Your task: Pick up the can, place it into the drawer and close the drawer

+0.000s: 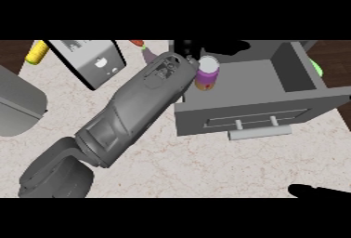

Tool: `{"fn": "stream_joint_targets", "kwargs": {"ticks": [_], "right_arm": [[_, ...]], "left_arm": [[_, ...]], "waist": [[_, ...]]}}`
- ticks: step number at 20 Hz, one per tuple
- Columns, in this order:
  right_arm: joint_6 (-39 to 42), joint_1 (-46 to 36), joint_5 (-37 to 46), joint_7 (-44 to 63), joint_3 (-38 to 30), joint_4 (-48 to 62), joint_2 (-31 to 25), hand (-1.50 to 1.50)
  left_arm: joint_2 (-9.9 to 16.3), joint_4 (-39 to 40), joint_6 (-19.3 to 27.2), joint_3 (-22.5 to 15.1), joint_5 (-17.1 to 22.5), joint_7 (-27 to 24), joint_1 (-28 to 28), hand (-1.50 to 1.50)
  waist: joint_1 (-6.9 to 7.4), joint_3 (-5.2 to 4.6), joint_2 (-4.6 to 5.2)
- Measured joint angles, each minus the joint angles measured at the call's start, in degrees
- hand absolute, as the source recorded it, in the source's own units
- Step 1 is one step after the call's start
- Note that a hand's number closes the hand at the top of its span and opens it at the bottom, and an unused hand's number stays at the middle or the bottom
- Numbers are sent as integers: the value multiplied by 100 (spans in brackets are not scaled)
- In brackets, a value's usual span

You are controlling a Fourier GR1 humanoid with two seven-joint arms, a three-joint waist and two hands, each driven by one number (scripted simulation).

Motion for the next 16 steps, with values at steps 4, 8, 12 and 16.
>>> {"fn": "stream_joint_targets", "kwargs": {"ticks": [4, 8, 12, 16], "right_arm": [[-100, -222, 804, -39, 290, 87, -172, -150], [-240, -298, 1720, -176, 602, 326, -361, -150], [-431, -460, 2673, -166, 1021, 710, -452, -150], [-737, -681, 3517, -234, 1398, 1395, -442, -150]], "left_arm": [[-1, -88, 133, 16, 141, -90, -78, -150], [-1, -82, 199, 16, 193, -102, -159, -150], [-1, -137, 221, -39, 185, 17, -218, -150], [70, -230, 177, -8, 152, 131, -215, -150]], "waist": [[113, -3, -19], [239, -4, -48], [378, -5, -83], [510, -5, -109]]}}
